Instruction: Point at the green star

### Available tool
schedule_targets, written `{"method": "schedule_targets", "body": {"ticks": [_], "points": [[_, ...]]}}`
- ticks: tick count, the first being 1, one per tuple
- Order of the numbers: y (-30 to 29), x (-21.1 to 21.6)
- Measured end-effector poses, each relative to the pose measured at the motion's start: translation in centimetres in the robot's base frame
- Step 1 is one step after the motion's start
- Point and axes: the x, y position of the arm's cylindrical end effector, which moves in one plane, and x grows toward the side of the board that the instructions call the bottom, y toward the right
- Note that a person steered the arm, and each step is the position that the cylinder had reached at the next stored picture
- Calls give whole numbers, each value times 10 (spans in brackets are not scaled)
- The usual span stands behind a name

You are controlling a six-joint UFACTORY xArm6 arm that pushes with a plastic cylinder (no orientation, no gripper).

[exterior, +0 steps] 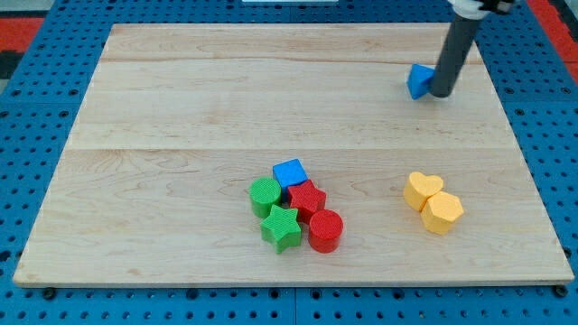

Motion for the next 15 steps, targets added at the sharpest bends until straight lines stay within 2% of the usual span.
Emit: {"method": "schedule_targets", "body": {"ticks": [2,4,5,6,7,9,10,11,12,13,15], "points": [[-32,-10],[-167,55],[-189,75],[-197,92],[-168,106],[-152,127],[-122,160],[-108,212],[-108,267],[-125,280],[-186,280]]}}
